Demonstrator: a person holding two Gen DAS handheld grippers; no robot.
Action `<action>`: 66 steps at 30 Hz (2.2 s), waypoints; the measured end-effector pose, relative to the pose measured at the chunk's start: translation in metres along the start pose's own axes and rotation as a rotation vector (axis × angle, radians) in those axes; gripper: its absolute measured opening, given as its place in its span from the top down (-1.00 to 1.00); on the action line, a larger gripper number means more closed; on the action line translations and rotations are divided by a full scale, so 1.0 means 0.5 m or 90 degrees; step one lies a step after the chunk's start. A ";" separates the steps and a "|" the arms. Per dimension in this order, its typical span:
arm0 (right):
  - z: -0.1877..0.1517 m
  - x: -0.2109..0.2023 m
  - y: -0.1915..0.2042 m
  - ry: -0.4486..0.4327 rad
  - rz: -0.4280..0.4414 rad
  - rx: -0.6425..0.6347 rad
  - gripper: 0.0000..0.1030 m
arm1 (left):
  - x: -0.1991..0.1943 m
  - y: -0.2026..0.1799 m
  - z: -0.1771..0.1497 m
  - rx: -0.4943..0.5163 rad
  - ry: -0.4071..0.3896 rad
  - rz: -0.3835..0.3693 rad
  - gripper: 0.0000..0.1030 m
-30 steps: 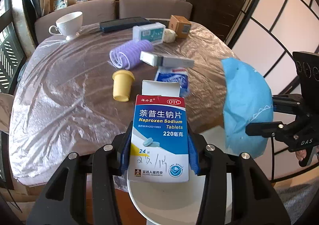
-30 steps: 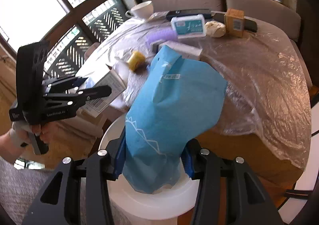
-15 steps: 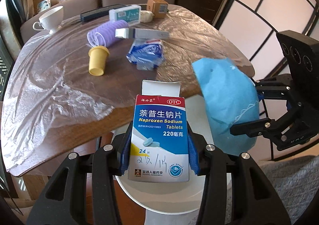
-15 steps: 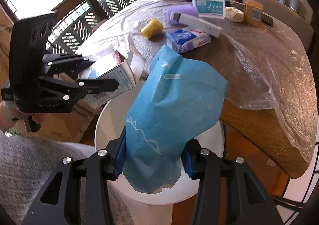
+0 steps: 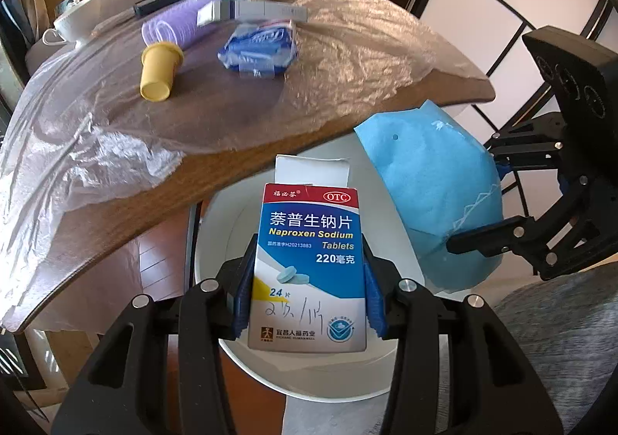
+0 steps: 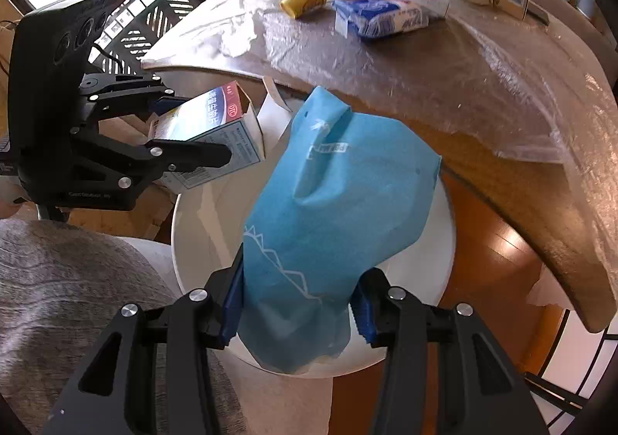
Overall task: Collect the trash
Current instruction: 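Carry the medicine box with the left tool while the right tool carries the blue bag over the bin, then open both tools to drop the box and bag into the white bin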
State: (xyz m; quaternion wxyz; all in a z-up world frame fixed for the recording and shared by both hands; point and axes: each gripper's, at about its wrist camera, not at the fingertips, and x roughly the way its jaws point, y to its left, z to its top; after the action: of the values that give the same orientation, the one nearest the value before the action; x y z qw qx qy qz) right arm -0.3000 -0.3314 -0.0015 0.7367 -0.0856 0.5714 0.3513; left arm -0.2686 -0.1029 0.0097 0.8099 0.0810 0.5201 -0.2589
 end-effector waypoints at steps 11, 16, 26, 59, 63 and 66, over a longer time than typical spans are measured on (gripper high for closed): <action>0.007 0.064 0.004 0.031 -0.002 -0.007 0.11 | 0.049 0.008 -0.011 0.009 0.028 0.026 0.08; 0.012 0.090 0.005 0.043 -0.005 -0.007 0.11 | 0.073 0.005 -0.018 0.017 0.040 0.034 0.08; 0.027 0.133 0.003 0.062 -0.015 -0.007 0.10 | 0.114 -0.005 -0.016 0.024 0.054 0.045 0.08; 0.065 0.211 0.020 0.088 -0.049 0.015 0.11 | 0.223 -0.038 -0.005 0.042 0.087 0.071 0.07; 0.068 0.216 0.021 0.088 -0.050 0.017 0.10 | 0.233 -0.047 -0.002 0.044 0.090 0.073 0.08; 0.065 0.207 0.024 0.084 -0.052 0.018 -0.10 | 0.235 -0.051 0.001 0.044 0.083 0.072 -0.17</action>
State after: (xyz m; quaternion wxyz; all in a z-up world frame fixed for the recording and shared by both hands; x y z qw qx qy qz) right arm -0.2716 -0.2616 -0.0809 0.7122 -0.1217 0.6198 0.3062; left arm -0.2430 -0.1641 -0.0908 0.7845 0.1551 0.5568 -0.2248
